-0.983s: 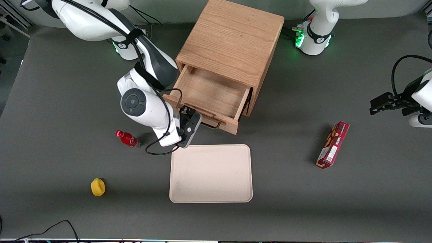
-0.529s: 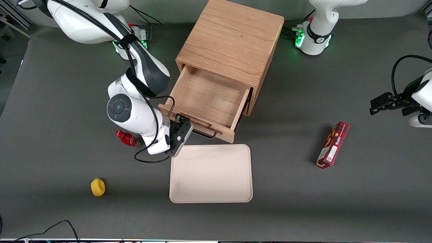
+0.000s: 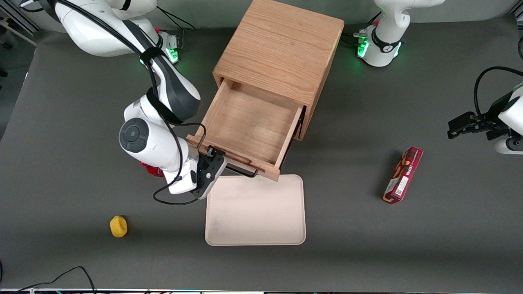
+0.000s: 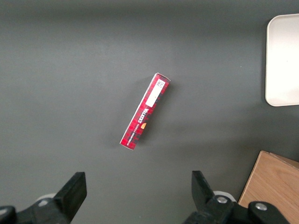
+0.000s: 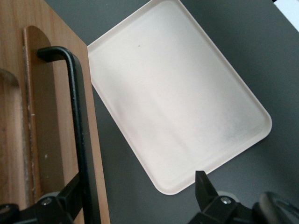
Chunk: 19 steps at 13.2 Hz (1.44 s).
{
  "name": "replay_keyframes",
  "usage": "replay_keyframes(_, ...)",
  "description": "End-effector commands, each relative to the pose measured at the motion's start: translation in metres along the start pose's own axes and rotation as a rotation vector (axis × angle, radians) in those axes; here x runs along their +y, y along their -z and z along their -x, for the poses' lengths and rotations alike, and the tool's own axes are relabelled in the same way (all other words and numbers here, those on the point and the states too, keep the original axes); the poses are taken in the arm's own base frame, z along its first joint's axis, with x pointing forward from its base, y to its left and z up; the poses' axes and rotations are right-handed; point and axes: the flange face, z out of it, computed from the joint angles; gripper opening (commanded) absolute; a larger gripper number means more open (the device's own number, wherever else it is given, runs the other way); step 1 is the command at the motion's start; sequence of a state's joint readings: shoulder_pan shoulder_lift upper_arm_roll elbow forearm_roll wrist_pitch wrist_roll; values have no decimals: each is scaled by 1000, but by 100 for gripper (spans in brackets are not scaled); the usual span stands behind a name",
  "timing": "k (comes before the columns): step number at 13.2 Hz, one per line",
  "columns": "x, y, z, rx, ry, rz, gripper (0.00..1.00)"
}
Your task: Open upper drawer
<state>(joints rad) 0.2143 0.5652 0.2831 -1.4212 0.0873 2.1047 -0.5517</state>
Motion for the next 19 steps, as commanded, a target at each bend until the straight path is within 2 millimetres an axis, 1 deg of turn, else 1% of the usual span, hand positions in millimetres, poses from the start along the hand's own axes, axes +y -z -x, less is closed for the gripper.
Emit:
replay_keyframes(1, 14, 7, -4, 39, 2, 3, 100)
replay_keyframes(4, 16, 10, -4, 46, -8, -1, 100)
replay_keyframes(5, 14, 10, -5, 64, -32, -35, 100)
replay_keyframes(6, 15, 13, -3, 78, -59, -60, 100)
replay_keyframes(8, 13, 26, -2, 102, -92, -109, 100)
replay_keyframes(9, 13, 36, 1, 92, -91, -116, 100)
replay_keyframes(10, 16, 58, 2, 112, -84, -98, 100)
replay_keyframes(11, 25, 84, 8, 141, -99, -72, 100)
replay_keyframes(12, 29, 112, 14, 173, -128, -64, 100)
replay_keyframes(13, 40, 137, 29, 206, -180, -88, 100)
replay_keyframes(14, 45, 162, 46, 210, -238, -108, 100)
replay_keyframes(15, 58, 191, 73, 201, -374, -98, 100)
replay_keyframes(16, 62, 215, 95, 177, -480, -95, 100)
replay_keyframes(17, 60, 237, 112, 146, -525, -81, 100)
replay_keyframes(18, 65, 255, 139, 96, -553, -42, 100)
replay_keyframes(19, 62, 271, 162, 42, -565, 8, 100)
